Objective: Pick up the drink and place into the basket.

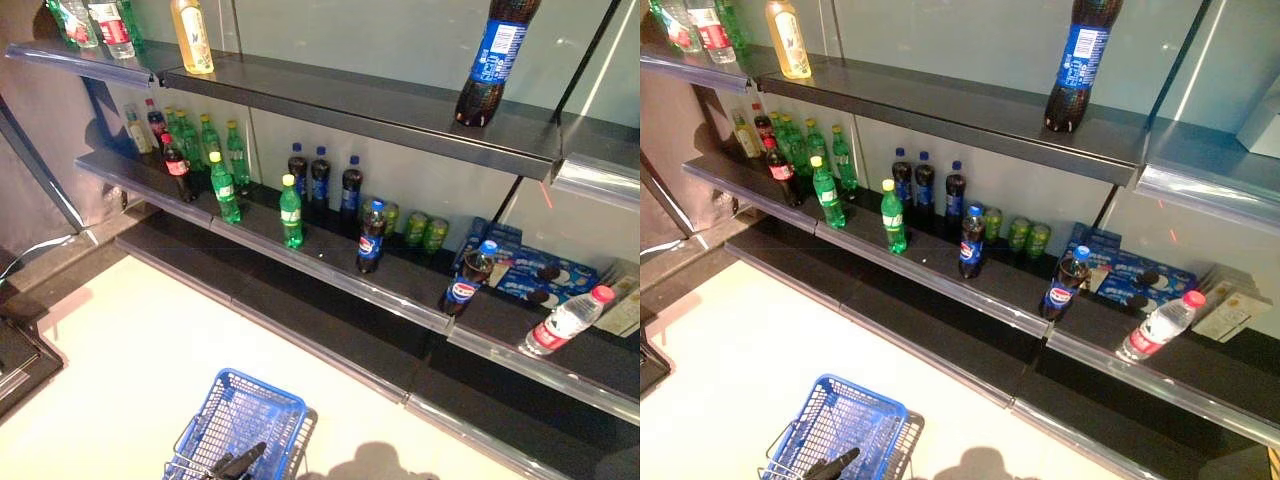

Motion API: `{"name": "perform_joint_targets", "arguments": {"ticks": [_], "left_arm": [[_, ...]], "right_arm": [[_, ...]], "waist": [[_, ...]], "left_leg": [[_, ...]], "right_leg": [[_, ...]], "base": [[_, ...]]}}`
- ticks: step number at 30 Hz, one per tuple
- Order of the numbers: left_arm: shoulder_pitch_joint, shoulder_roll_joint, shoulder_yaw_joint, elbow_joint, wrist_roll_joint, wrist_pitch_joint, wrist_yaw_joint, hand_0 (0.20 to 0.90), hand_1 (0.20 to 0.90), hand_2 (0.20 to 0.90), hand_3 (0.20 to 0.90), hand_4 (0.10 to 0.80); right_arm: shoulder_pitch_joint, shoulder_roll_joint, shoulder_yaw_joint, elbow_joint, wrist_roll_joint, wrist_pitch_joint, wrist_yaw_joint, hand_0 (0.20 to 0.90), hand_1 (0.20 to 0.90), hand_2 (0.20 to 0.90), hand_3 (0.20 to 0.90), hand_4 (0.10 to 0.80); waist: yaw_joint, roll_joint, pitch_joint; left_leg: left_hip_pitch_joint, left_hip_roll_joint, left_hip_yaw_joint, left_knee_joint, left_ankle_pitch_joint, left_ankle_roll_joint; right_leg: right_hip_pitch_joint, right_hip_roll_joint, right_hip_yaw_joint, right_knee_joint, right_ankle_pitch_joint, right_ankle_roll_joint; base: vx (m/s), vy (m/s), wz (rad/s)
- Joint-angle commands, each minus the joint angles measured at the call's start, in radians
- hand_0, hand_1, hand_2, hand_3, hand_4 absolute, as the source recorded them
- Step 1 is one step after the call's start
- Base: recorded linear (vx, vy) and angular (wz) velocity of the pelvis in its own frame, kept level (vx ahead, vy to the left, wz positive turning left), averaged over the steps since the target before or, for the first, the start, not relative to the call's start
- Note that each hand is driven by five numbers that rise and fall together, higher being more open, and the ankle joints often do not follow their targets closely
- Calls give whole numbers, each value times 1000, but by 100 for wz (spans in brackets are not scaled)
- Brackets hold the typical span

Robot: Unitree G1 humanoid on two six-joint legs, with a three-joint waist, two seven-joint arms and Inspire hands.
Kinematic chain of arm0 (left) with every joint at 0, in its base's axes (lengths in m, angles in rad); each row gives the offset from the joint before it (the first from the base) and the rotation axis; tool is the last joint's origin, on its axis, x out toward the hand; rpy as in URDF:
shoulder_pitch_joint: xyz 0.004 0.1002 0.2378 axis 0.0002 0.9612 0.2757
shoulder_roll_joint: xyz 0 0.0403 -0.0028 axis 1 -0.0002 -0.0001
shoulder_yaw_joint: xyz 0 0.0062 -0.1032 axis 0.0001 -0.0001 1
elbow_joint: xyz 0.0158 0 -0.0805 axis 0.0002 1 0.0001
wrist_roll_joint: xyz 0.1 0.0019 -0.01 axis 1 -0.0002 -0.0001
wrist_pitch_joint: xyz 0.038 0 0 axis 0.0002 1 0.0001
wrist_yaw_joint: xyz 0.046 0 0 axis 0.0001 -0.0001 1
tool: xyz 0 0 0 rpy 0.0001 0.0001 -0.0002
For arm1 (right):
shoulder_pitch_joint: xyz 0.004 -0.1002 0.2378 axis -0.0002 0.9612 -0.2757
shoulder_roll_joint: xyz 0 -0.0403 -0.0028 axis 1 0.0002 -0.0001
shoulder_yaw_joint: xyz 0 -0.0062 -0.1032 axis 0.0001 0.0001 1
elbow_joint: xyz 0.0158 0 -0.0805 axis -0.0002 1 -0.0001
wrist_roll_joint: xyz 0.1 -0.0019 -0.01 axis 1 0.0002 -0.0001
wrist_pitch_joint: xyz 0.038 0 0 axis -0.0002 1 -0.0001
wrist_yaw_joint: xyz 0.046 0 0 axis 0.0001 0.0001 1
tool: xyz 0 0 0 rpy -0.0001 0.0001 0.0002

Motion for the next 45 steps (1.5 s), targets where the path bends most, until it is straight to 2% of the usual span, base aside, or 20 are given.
{"name": "perform_joint_targets", "arguments": {"ticks": [1,22,27,29,34,35,36,38,39,45], "left_arm": [[-12,11,-57,33,88,-15,0,300,300,300,200,100],[-17,14,-77,30,100,-26,-13,300,300,300,200,100],[-21,14,-80,24,109,-20,-7,300,300,300,200,100],[-22,19,-82,16,123,-13,-4,300,300,300,200,100],[-18,42,-94,-28,136,16,8,300,300,300,200,100],[-14,47,-96,-38,136,19,10,300,300,300,200,100],[-2,53,-96,-70,141,29,20,300,300,300,200,100],[9,57,-93,-92,144,34,26,300,300,300,200,100],[22,63,-87,-112,147,39,31,300,300,300,200,100],[64,65,-65,-130,138,13,33,300,300,300,200,100]], "right_arm": [[-65,-21,-11,52,20,-28,-20,900,900,900,900,800],[-66,-24,-8,64,-30,-8,-74,900,900,900,900,800],[-73,-27,29,45,-132,-64,-115,900,900,900,900,800],[-83,-30,56,7,-171,-123,-139,900,900,900,900,800],[-108,-61,144,-181,-207,-166,-178,900,900,900,900,800],[-109,-68,160,-238,-211,-156,-184,900,900,900,900,800],[-105,-86,196,-398,-208,-95,-183,900,900,900,900,800],[-94,-98,217,-511,-198,-73,-169,900,900,900,900,800],[-80,-113,235,-654,-201,-43,-173,900,900,900,900,800],[-60,-214,241,-1114,-210,19,-203,900,900,900,900,800]], "waist": [[40,43,50],[40,47,57],[48,46,54],[54,43,51],[64,27,53],[66,24,54],[68,16,57],[68,9,59],[67,2,60],[51,-14,58]], "left_leg": [[55,74,22,6,-46,-30],[33,71,11,6,-40,-31],[36,67,2,6,-41,-29],[40,66,-3,6,-41,-29],[41,66,-10,6,-41,-26],[40,67,-11,6,-41,-25],[38,67,-14,6,-40,-24],[37,69,-15,6,-39,-24],[36,69,-17,6,-38,-23],[41,71,-9,6,-43,-25]], "right_leg": [[-68,-49,11,34,96,3],[-72,-55,10,24,106,8],[-67,-59,5,25,104,9],[-62,-61,2,29,101,9],[-64,-59,8,35,100,12],[-65,-59,10,35,101,13],[-67,-57,13,35,103,14],[-70,-56,15,35,105,16],[-70,-54,16,33,106,17],[-73,-51,28,30,110,22]], "base": [[0,0,0],[0,0,0],[0,0,0],[0,0,0],[-4,-43,2],[-24,-94,1],[-24,-74,1],[-24,-74,5],[-17,-77,10],[0,-39,10]]}}
